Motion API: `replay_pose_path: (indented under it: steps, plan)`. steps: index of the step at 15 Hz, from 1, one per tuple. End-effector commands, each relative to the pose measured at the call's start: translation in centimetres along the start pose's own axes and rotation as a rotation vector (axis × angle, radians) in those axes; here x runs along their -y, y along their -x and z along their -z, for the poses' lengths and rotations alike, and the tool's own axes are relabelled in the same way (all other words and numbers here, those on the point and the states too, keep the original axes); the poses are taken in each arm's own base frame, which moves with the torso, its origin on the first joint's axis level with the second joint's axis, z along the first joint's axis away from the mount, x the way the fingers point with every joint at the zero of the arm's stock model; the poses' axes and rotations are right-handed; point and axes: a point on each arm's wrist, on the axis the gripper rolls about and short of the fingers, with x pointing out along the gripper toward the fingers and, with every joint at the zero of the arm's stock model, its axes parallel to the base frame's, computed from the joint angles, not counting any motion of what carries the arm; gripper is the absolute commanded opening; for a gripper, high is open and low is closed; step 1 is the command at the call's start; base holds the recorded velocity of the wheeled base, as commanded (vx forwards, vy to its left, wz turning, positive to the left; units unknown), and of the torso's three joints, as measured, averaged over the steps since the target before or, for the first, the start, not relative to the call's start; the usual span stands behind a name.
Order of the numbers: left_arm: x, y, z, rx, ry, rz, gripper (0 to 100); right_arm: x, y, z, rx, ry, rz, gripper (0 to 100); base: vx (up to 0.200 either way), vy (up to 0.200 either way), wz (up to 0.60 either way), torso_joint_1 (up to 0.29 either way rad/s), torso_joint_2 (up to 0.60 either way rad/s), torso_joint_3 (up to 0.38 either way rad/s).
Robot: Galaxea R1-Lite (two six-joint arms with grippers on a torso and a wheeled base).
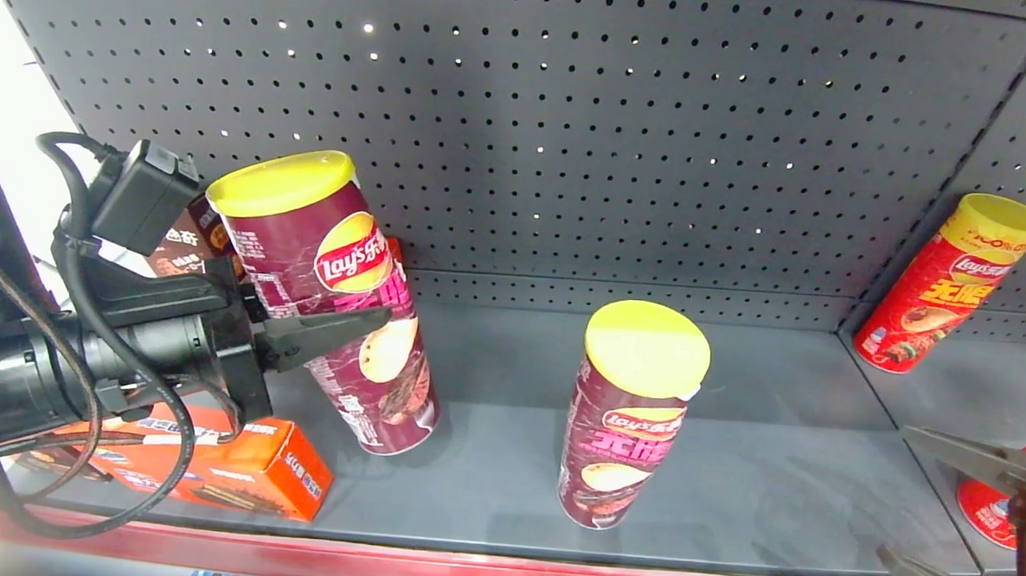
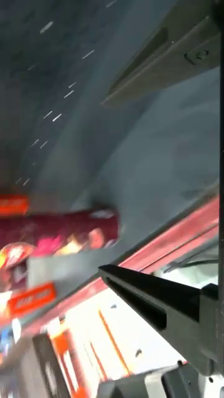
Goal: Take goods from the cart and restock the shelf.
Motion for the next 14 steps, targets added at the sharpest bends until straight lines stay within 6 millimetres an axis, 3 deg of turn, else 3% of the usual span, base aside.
replay_pose_path:
  steps: [1, 6, 7, 10, 14]
  plan:
    - [0.0, 0.0, -0.1, 0.003, -0.003, 0.0, 0, -2.3, 3.3, -0.4, 0.001, 0.022, 0.16, 100, 0.0, 0.0, 0.0, 0.0, 0.0, 0.0]
    - [0.0, 0.0, -0.4, 0.011, -0.012, 0.004, 0, -7.6, 8.0, 3.3, -0.145, -0.081, 0.485, 100, 0.0, 0.0, 0.0, 0.0, 0.0, 0.0]
    - [0.1, -0.1, -0.3, 0.01, -0.013, 0.007, 0, -9.2, 9.4, 5.0, -0.15, -0.103, 0.589, 100, 0.0, 0.0, 0.0, 0.0, 0.0, 0.0]
    - [0.1, -0.1, -0.3, 0.011, -0.014, 0.01, 0, -9.2, 10.3, 5.9, -0.21, -0.134, 0.95, 100, 0.0, 0.0, 0.0, 0.0, 0.0, 0.0]
    - [0.6, -0.2, -0.3, 0.009, -0.013, 0.03, 0, -9.2, 10.4, 6.0, -0.196, -0.147, 0.955, 100, 0.0, 0.0, 0.0, 0.0, 0.0, 0.0]
